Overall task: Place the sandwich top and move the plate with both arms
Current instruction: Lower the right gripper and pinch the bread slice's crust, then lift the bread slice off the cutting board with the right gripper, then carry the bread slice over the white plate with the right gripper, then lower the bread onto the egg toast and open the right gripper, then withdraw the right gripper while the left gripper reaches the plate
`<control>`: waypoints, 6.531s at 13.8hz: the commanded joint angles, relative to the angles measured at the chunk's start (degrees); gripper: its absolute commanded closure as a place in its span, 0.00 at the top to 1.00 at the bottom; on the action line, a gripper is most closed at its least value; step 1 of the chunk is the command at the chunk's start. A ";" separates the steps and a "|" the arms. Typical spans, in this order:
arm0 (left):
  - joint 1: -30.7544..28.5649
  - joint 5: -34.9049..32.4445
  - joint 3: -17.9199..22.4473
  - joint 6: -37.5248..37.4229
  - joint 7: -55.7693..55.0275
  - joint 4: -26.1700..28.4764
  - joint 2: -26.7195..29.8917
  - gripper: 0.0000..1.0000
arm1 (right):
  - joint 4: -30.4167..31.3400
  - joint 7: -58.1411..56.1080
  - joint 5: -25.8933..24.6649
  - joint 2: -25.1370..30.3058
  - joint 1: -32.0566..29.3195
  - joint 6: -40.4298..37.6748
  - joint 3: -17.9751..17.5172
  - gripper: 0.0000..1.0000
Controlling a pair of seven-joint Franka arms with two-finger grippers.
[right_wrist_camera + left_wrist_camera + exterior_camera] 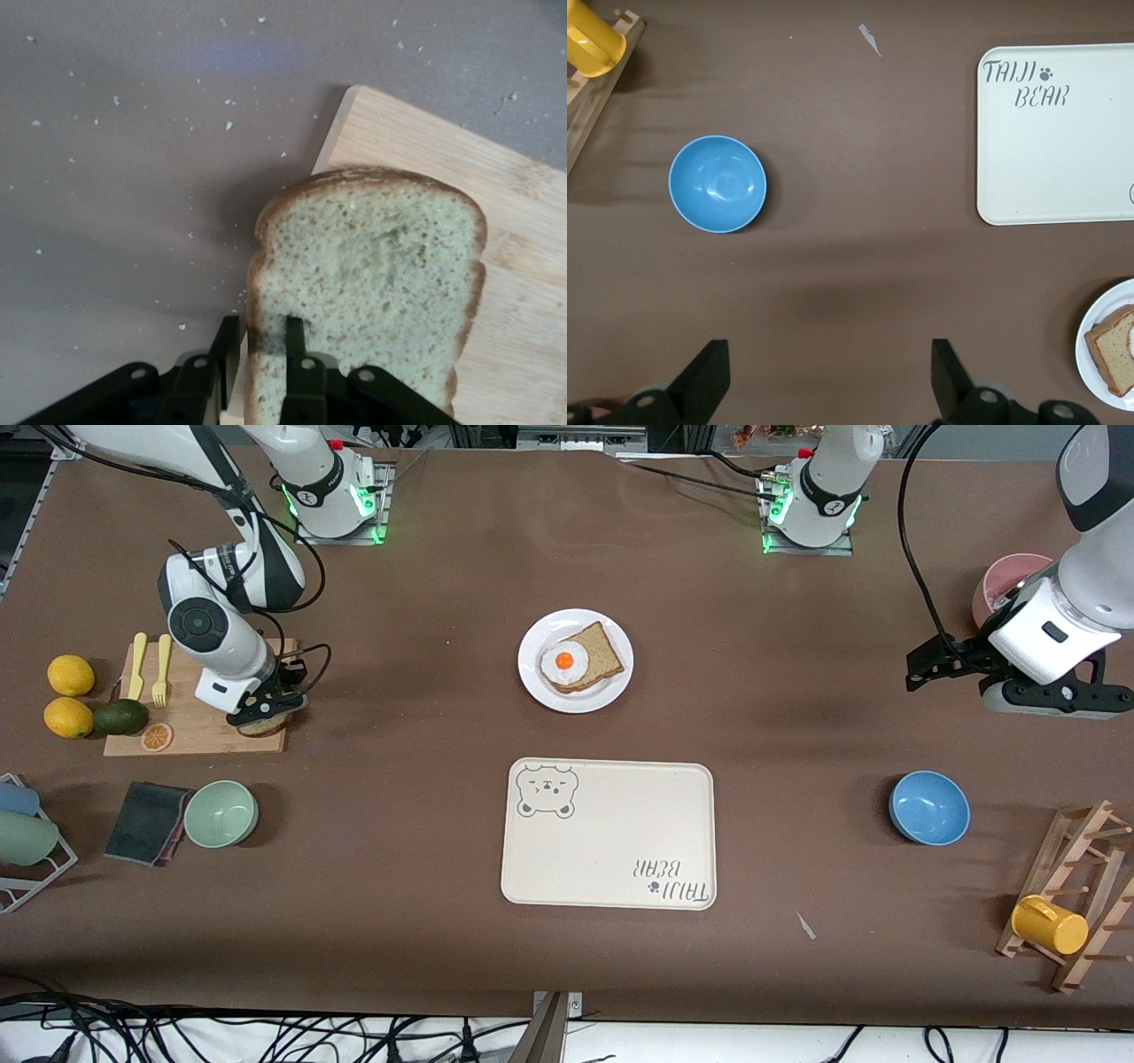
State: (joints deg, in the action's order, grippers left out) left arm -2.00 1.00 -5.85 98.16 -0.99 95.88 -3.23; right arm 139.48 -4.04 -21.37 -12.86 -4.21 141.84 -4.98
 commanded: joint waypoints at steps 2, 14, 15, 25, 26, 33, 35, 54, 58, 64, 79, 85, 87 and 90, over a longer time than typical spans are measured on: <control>-0.20 -1.09 -0.31 -1.22 0.29 -1.04 0.07 1.00 | 0.97 2.02 -1.39 -1.03 0.17 2.04 -0.03 0.27; -0.20 -1.09 -0.31 -1.22 0.29 -1.04 0.07 1.00 | -0.17 5.10 -5.26 -1.47 0.08 1.60 -0.11 0.00; -0.20 -1.09 -0.31 -1.22 0.29 -1.04 0.07 1.00 | -0.79 5.10 -5.08 -1.38 0.08 1.43 -0.11 0.00; -0.29 -1.00 -0.31 -1.22 0.29 -0.96 -0.02 1.00 | -8.61 12.21 -3.60 -0.76 0.08 -11.22 -6.43 0.00; -0.29 -1.00 -0.31 -1.22 0.20 -0.96 -0.02 1.00 | -9.48 12.04 -1.59 -0.76 0.08 -12.28 -7.23 0.00; -0.11 -1.00 -0.31 -1.13 0.20 -0.96 -0.11 1.00 | -21.43 15.19 8.63 -1.11 0.08 -25.99 -15.22 0.00; -0.11 -1.00 -0.31 -1.05 -0.06 -1.04 -0.20 1.00 | -23.46 19.49 8.72 -1.47 0.26 -28.01 -18.29 0.00; -0.11 -1.00 -0.22 0.01 -0.15 -1.31 -0.99 1.00 | -40.25 68.98 16.98 -10.87 32.07 -30.66 -21.21 0.00; -0.11 -1.00 -0.22 0.01 -0.33 -1.31 -0.99 1.00 | -42.36 73.73 15.75 -15.61 36.02 -24.79 -21.12 0.00; -0.02 -1.00 -0.39 0.01 -0.41 -1.31 -0.99 1.00 | -43.59 76.90 11.80 -19.48 37.26 -21.34 -21.03 0.00; 0.24 -1.00 -0.39 0.01 -0.42 -1.31 -0.99 1.00 | -48.69 77.26 9.33 -26.60 37.17 -18.88 -19.45 0.03; 0.41 -1.00 -0.39 0.01 0.11 -1.40 -0.99 1.00 | -52.29 76.55 9.07 -26.52 36.74 -20.71 -19.10 1.00; 0.33 -1.00 -0.39 0.01 0.20 -1.40 -0.99 1.00 | -55.97 76.20 9.33 -26.43 36.30 -24.92 -19.19 1.00; 0.68 0.04 -0.57 -0.25 0.20 -1.40 -0.90 1.00 | -62.21 75.41 9.77 -26.34 34.45 -32.48 -19.27 1.00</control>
State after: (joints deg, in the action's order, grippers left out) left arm -1.80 1.01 -6.22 98.65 -0.99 95.84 -3.71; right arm 82.16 71.97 -11.56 -38.59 31.32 114.33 -23.86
